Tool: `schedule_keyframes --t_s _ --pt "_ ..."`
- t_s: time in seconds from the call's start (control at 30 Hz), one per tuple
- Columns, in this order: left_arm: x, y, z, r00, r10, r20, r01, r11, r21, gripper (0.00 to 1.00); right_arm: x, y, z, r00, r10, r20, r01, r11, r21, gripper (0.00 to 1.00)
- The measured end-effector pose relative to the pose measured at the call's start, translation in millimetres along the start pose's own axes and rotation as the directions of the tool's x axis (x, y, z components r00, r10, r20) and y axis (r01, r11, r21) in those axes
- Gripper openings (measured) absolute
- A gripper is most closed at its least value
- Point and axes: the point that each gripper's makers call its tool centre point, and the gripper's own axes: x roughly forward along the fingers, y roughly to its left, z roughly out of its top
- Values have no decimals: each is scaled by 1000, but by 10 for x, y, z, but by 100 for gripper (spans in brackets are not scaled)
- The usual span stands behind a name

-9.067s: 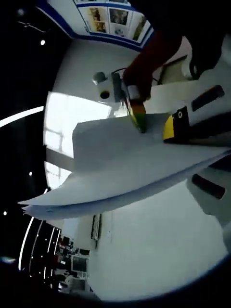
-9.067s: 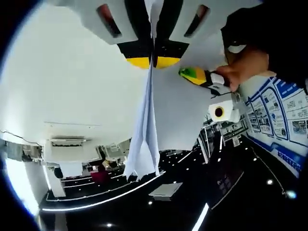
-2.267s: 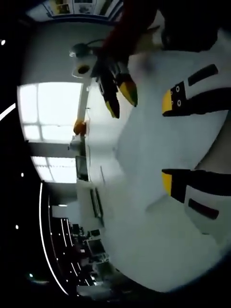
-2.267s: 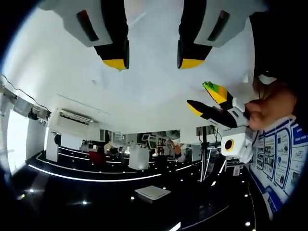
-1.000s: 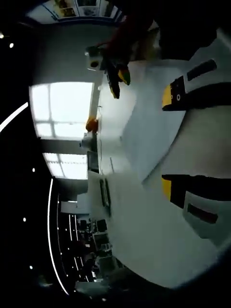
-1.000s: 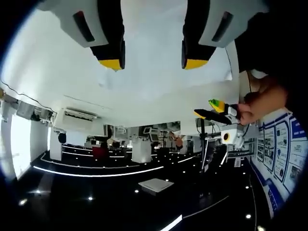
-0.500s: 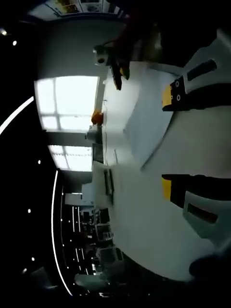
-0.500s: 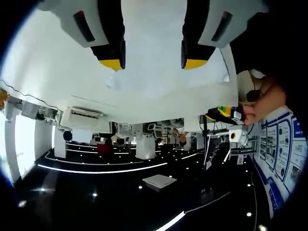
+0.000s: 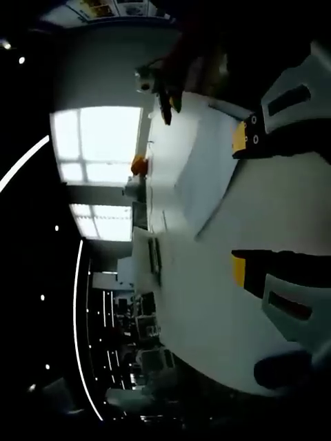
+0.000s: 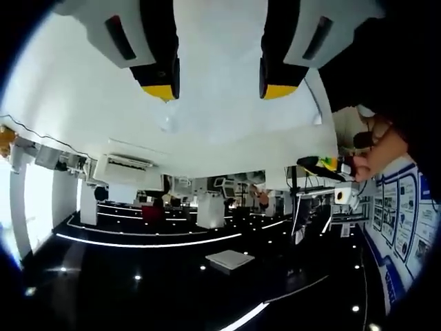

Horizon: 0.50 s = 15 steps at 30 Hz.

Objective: Organize the stack of printing papers by aligning and flattening the scattered papers on the table

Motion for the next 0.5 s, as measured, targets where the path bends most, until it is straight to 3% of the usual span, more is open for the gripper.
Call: schedule_keyframes --t_s 0.27,0.5 --pt "-167 -38 -44 1000 30 -1 -30 999 15 56 -154 20 -42 1000 -6 -18 5 1000 -18 42" --pt "-340 -107 -99 999 42 0 -42 999 20 56 -284 -11 11 1000 -28 5 28 999 -16 42"
